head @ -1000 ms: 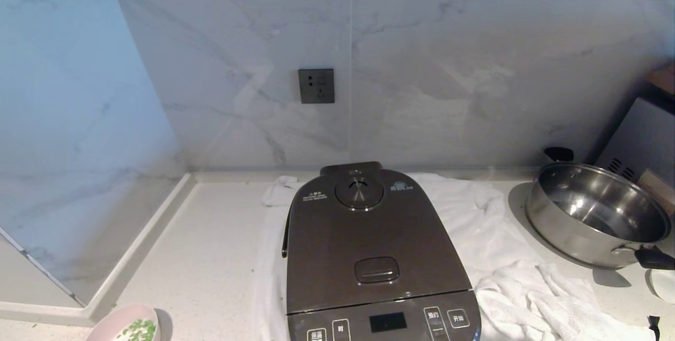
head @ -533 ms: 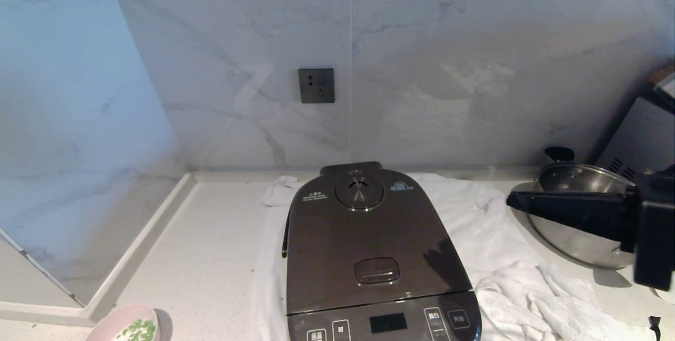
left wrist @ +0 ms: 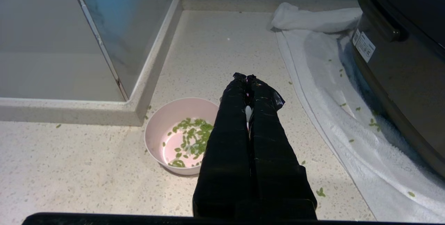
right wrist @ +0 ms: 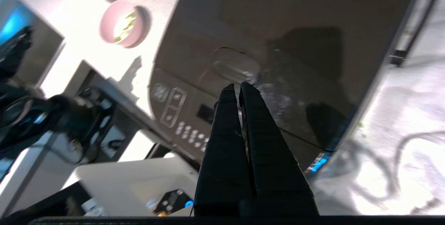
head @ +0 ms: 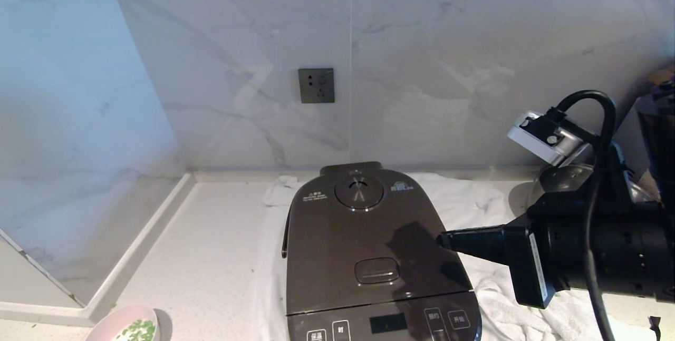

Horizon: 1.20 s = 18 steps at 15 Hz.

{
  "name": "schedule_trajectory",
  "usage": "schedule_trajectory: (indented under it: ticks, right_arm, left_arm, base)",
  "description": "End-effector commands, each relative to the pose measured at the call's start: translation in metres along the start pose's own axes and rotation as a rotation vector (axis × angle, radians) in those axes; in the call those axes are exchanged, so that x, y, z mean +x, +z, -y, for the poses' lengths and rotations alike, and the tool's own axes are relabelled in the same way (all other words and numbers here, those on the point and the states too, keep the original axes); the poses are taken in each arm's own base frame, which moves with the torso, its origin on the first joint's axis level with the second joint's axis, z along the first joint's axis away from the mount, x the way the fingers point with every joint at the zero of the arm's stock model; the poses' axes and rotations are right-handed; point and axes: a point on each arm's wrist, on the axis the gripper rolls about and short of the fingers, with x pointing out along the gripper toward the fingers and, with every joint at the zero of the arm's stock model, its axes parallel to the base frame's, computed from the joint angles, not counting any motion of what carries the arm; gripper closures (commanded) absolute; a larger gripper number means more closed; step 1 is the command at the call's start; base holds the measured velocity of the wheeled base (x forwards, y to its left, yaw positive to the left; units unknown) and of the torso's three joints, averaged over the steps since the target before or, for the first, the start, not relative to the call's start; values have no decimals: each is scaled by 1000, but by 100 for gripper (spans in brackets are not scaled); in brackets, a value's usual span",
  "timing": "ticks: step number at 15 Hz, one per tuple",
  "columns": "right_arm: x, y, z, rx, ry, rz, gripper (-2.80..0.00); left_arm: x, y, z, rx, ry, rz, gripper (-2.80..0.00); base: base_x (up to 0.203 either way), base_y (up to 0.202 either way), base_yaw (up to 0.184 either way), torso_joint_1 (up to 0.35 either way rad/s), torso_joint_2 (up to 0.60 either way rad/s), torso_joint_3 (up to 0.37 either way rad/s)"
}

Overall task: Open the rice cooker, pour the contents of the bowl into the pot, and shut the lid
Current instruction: Open the rice cooker

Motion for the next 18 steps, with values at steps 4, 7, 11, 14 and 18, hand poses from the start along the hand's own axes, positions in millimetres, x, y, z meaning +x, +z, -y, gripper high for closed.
schedule_trajectory:
  ticks: [4,7,11,14,18]
  right_arm:
    - [12,-8,1,13,64,-110,0]
    - [28,-21,12,47,106,-207,0]
    - [55,-17,23,58,133,-163,0]
    - [65,-14,29,57,124,-174,0]
    - [84,-14,32,61,131,-180,0]
  left_arm:
    - [0,0,0,-4,0,-3,0]
    - [0,0,0,-5,0,-3,0]
    - [0,0,0,-9,0,-3,0]
    - [0,0,0,-9,1,-3,0]
    - [0,0,0,-9,0,-3,0]
  base:
    - [0,0,0,0,0,0]
    - [0,0,0,0,0,0]
    - [0,0,0,0,0,0]
    - [0,0,0,0,0,0]
    - [0,0,0,0,0,0]
